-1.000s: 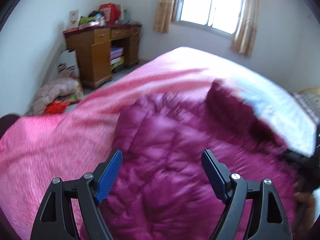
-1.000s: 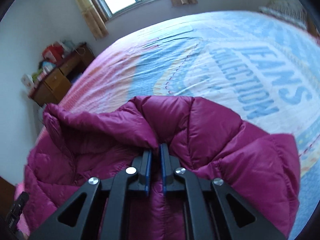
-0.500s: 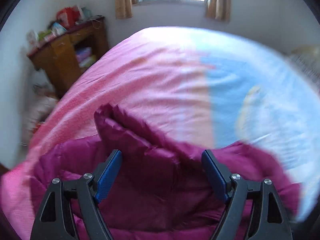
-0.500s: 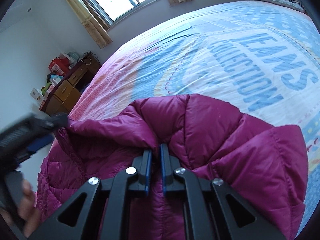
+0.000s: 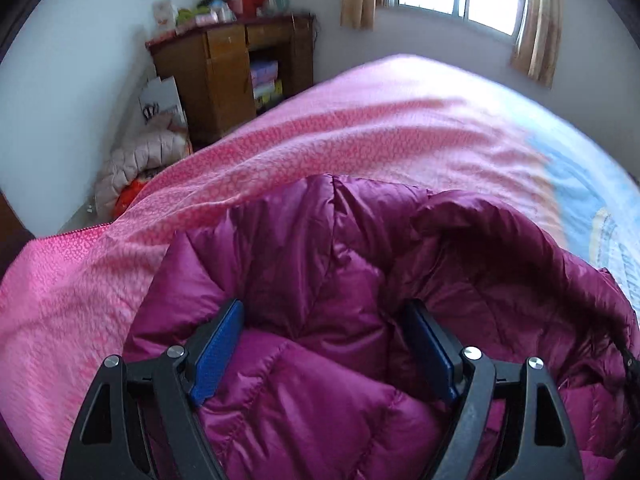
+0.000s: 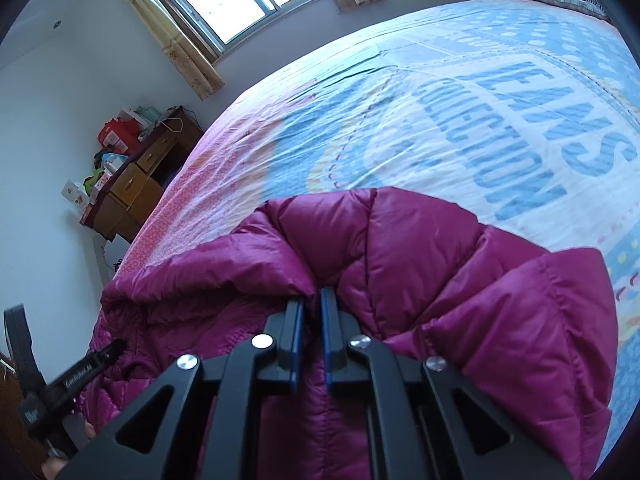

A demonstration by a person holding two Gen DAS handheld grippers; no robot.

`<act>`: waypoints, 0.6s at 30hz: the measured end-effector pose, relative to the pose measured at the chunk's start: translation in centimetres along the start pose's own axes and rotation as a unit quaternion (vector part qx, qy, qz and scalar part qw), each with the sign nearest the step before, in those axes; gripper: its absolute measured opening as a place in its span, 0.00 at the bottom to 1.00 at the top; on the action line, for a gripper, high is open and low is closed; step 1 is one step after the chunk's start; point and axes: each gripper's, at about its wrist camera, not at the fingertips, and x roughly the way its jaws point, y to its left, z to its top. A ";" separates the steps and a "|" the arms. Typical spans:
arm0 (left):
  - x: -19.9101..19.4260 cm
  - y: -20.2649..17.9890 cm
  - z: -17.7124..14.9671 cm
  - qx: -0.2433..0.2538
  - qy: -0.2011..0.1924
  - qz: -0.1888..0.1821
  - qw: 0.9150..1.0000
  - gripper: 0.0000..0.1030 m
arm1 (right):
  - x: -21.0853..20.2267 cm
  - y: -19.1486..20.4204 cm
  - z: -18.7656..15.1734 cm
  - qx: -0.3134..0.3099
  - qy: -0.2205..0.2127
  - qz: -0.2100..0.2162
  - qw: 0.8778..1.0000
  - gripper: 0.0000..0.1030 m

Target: Fold large clothes

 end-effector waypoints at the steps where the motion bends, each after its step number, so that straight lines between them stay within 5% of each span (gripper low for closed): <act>1: 0.0 0.2 -0.1 -0.005 -0.003 -0.007 1.000 0.80 | 0.0 -0.1 0.0 0.002 0.000 0.001 1.000 0.07; 4: 0.6 0.6 0.1 -0.019 0.007 -0.012 1.000 0.80 | -2.0 -0.2 0.1 0.012 -0.008 -0.015 1.000 0.12; 7: -0.2 1.2 -0.3 -0.025 -0.001 -0.015 1.000 0.80 | -8.2 -0.2 -0.1 0.037 -0.138 -0.061 0.988 0.25; 9: 0.0 1.2 -0.1 -0.034 -0.004 -0.019 0.999 0.80 | -9.8 1.8 0.9 0.013 -0.176 -0.089 0.980 0.27; 12: -0.2 1.2 -0.1 -0.032 -0.007 -0.017 0.999 0.80 | -6.3 6.0 2.9 -0.077 -0.120 -0.084 0.986 0.26; 18: 0.0 1.2 0.2 -0.034 -0.007 -0.022 0.999 0.80 | 3.0 8.7 2.2 -0.139 0.045 -0.079 0.986 0.24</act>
